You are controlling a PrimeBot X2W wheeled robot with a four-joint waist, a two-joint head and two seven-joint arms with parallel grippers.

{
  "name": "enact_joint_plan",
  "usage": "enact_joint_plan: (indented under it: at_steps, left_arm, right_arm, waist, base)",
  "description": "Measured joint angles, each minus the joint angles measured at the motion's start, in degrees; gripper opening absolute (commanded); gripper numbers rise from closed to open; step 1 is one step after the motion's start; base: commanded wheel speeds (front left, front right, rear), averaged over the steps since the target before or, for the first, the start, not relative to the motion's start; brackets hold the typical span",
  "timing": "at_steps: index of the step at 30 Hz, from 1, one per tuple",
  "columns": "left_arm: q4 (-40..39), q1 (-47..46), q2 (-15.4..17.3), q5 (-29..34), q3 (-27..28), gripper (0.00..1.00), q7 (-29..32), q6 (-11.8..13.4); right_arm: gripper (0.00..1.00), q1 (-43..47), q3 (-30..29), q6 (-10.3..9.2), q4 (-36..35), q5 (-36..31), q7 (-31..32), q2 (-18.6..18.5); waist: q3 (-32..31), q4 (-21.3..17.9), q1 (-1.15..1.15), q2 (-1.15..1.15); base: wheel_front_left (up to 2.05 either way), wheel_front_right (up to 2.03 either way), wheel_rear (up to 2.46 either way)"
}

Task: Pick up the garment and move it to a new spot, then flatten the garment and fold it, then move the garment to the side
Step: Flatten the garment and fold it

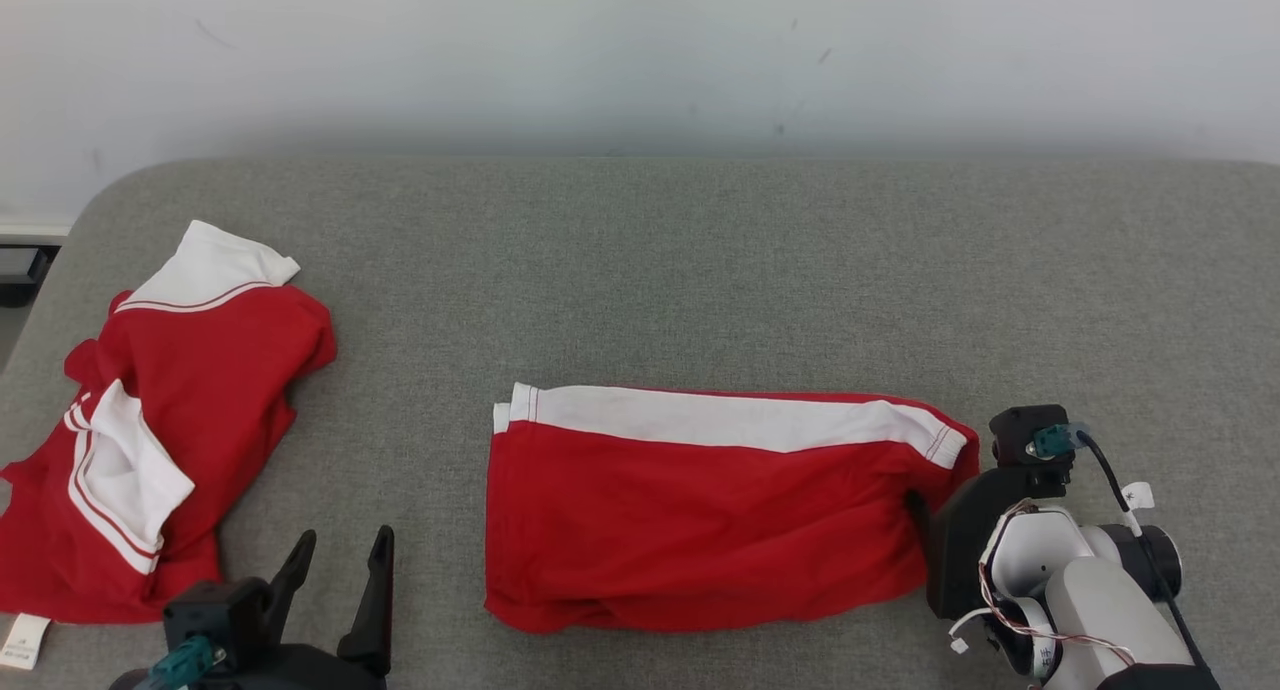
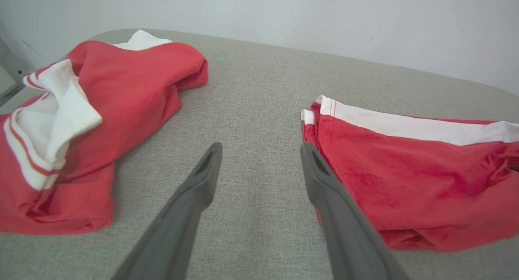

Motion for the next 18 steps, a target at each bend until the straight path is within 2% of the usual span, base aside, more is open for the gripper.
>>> enact_joint_plan:
  at_steps: [11, 12, 13, 15, 18]
  left_arm:
    - [0.33, -0.85, -0.14, 0.01, -0.20, 1.00, 0.00, -0.01]
    - [0.40, -0.85, -0.14, 0.00, -0.21, 1.00, 0.00, -0.01]
    - [0.47, -0.85, -0.15, 0.00, -0.25, 1.00, 0.00, -0.01]
    - [0.70, -0.85, -0.25, 0.00, -0.34, 1.00, 0.00, -0.02]
    - [1.52, -0.85, -0.40, 0.00, -0.49, 1.00, 0.00, -0.22]
  right_arm:
    - [1.00, -1.31, -1.89, -0.08, 2.65, 4.56, 2.54, 0.85]
    - [0.83, -1.42, -2.01, -0.10, 2.80, 5.02, 2.77, 0.90]
    - [0.83, -1.55, -2.04, -0.34, 2.92, 5.54, 3.26, 0.94]
    - [1.00, -2.11, -1.66, -0.43, 3.20, 5.90, 4.48, 0.97]
    - [1.00, -2.36, -0.96, -0.45, 3.32, 5.91, 6.14, 1.02]
  waist:
    - [-0.13, 0.52, 0.00, 0.00]
    - [-0.15, 0.53, 0.00, 0.00]
    - [-0.18, 0.53, 0.00, 0.00]
    - [-0.28, 0.54, 0.00, 0.00]
    - [-0.62, 0.54, 0.00, 0.00]
  base:
    - [0.00, 0.00, 0.00]
    - [0.00, 0.00, 0.00]
    - [0.00, 0.00, 0.00]
    - [0.00, 0.00, 0.00]
    - [0.00, 0.00, 0.00]
